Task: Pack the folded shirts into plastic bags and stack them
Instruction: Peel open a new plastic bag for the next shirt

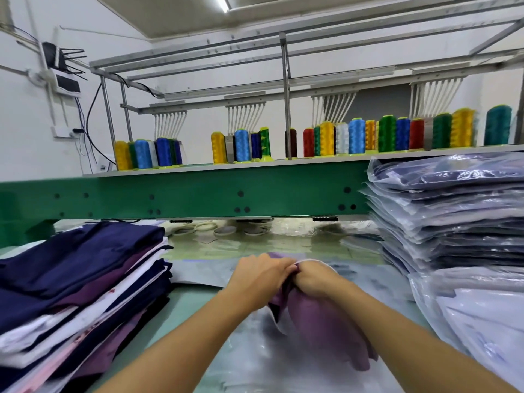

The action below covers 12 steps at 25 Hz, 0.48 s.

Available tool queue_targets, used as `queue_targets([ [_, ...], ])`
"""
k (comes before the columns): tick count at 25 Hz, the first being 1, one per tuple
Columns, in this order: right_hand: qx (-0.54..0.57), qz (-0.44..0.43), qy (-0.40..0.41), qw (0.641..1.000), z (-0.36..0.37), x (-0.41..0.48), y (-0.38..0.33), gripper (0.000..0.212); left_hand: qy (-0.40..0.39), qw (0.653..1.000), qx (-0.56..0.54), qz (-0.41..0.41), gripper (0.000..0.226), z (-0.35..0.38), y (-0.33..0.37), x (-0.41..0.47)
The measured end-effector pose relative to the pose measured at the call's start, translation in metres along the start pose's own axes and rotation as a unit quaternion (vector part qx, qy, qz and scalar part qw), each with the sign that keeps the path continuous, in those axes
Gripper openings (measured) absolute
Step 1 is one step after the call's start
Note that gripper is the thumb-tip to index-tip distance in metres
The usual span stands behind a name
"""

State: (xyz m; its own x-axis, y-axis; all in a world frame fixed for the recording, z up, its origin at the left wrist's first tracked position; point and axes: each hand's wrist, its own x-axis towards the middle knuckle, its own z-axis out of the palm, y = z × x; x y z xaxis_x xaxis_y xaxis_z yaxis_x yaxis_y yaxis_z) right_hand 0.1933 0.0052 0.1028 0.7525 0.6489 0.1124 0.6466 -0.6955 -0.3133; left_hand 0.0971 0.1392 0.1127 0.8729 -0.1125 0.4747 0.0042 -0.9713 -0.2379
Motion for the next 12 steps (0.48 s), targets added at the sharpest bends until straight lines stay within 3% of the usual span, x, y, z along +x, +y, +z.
queue_targets([
  [5,-0.034,0.043,0.019,0.998,0.010,0.022,-0.006,0.035,0.026,0.999,-0.005,-0.023,0.041,0.003,-0.020,-0.007],
  [9,-0.118,0.050,-0.038,0.991,0.034,0.019,-0.024,0.044,0.020,0.995,-0.077,-0.066,0.033,0.027,-0.025,-0.015],
  [12,-0.170,0.037,-0.042,0.984,0.041,0.044,-0.033,0.042,0.060,0.994,-0.080,-0.033,0.033,0.040,-0.017,-0.016],
])
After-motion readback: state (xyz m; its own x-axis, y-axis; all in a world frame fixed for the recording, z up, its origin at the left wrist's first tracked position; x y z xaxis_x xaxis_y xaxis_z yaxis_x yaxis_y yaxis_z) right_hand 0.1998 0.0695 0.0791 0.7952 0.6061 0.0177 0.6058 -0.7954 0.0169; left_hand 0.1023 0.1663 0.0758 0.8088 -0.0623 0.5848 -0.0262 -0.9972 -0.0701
